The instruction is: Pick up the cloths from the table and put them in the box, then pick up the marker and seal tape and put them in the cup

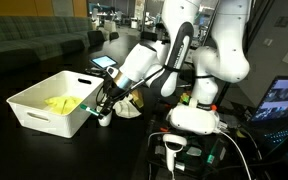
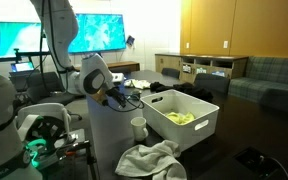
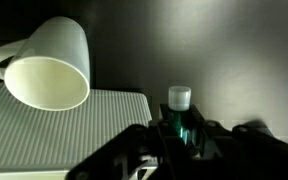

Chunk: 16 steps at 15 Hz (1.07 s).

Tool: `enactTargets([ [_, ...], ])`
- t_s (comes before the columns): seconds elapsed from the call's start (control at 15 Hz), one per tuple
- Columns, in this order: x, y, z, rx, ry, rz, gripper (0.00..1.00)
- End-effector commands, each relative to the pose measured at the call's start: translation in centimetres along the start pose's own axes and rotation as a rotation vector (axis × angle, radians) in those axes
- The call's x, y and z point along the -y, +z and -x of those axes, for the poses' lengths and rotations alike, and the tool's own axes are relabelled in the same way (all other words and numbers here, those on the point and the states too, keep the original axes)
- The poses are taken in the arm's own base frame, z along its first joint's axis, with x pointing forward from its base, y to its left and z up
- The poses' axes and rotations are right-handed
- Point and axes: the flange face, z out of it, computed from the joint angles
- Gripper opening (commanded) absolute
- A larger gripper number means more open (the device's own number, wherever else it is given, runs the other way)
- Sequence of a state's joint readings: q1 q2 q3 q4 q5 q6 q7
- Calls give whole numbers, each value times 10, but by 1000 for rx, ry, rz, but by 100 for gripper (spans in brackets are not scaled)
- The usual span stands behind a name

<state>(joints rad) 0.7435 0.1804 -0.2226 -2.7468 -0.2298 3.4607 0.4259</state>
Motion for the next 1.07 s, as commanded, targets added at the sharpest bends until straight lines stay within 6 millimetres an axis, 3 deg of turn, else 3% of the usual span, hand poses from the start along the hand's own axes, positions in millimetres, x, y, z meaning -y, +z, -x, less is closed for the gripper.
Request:
enactTargets([
  [0.0, -17, -5, -9, -15, 93, 31, 5],
  [0.47, -61, 0, -8, 29, 274, 165, 5],
  [1.0, -65, 15, 16, -12, 398, 290, 5],
])
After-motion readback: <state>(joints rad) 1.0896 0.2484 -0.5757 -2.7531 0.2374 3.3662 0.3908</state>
